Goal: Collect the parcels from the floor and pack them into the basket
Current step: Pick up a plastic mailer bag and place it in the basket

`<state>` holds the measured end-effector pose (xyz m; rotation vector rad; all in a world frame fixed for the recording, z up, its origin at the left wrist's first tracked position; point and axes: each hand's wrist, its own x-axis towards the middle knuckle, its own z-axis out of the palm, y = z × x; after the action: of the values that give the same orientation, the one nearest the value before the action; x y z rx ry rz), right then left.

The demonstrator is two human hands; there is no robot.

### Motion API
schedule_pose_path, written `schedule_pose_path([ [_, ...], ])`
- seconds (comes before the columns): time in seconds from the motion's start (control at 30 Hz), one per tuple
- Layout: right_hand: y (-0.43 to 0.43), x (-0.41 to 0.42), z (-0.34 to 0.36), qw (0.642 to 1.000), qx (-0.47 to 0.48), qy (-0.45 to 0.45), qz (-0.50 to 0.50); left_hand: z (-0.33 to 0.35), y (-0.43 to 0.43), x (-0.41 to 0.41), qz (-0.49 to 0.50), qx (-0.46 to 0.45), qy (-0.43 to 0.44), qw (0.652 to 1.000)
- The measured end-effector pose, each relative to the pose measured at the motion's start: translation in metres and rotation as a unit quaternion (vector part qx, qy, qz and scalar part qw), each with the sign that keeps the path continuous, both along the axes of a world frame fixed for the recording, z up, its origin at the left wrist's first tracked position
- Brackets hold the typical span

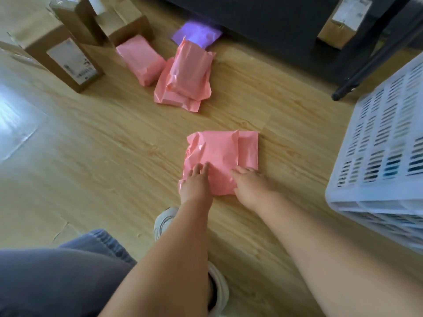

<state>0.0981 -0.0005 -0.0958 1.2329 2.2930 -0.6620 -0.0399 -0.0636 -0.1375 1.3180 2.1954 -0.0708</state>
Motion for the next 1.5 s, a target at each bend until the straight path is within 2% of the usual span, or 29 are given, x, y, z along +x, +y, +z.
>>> schedule_pose_path([
  [0.27,0.003,0.017,-0.012,1.0,-0.013,0.001,-0.024,0.003,0.009,0.014,-0.014,0.029,0.016,0.999],
  [0.43,0.005,0.024,0.008,0.999,-0.006,0.0,-0.04,0.022,0.014,0.021,-0.026,0.091,0.043,0.995],
  [0.6,0.011,0.034,0.036,0.997,0.038,0.034,-0.06,0.064,0.026,0.026,-0.058,0.152,0.048,0.986],
  [0.73,0.012,0.05,0.068,0.984,0.102,0.095,-0.109,0.108,0.036,0.037,-0.058,0.177,0.03,0.982],
  [0.97,0.002,0.087,0.13,0.93,0.159,0.209,-0.256,0.163,0.037,0.055,0.019,0.229,-0.052,0.972],
  [1.07,-0.005,0.101,0.149,0.901,0.169,0.257,-0.305,0.177,0.032,0.059,0.127,0.313,-0.086,0.937],
  [1.17,-0.007,0.115,0.16,0.869,0.155,0.3,-0.361,0.185,0.025,0.068,0.217,0.318,-0.136,0.913],
  [1.33,-0.016,0.133,0.182,0.805,0.093,0.388,-0.439,0.187,0.015,0.093,0.145,0.214,-0.189,0.947],
  [1.4,-0.02,0.138,0.189,0.79,0.073,0.407,-0.453,0.191,0.014,0.102,0.13,0.215,-0.245,0.936],
  [1.5,-0.023,0.145,0.198,0.766,0.059,0.435,-0.469,0.207,0.013,0.115,0.141,0.235,-0.334,0.902],
])
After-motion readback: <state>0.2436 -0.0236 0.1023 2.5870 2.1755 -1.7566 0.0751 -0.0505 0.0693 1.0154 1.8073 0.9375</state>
